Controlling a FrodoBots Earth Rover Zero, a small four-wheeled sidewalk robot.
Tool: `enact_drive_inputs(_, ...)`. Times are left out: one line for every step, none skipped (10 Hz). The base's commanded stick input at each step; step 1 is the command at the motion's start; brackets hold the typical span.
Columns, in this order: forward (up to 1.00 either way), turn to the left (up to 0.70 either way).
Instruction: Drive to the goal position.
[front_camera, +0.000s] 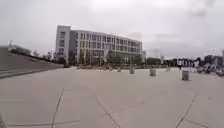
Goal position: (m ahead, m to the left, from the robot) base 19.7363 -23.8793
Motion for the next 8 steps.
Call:
enact_drive_inputs(0.70,-0.13)
enact_drive_inputs(0.70,-0.13)
enact_drive_inputs(0.70,-0.13)
enact_drive_inputs(0.70,-0.13)
enact_drive_inputs(0.70,-0.13)
enact_drive_inputs(0.70,-0.13)
enact_drive_inputs(0.70,-0.13)
enact_drive_inputs(0.70,-0.13)
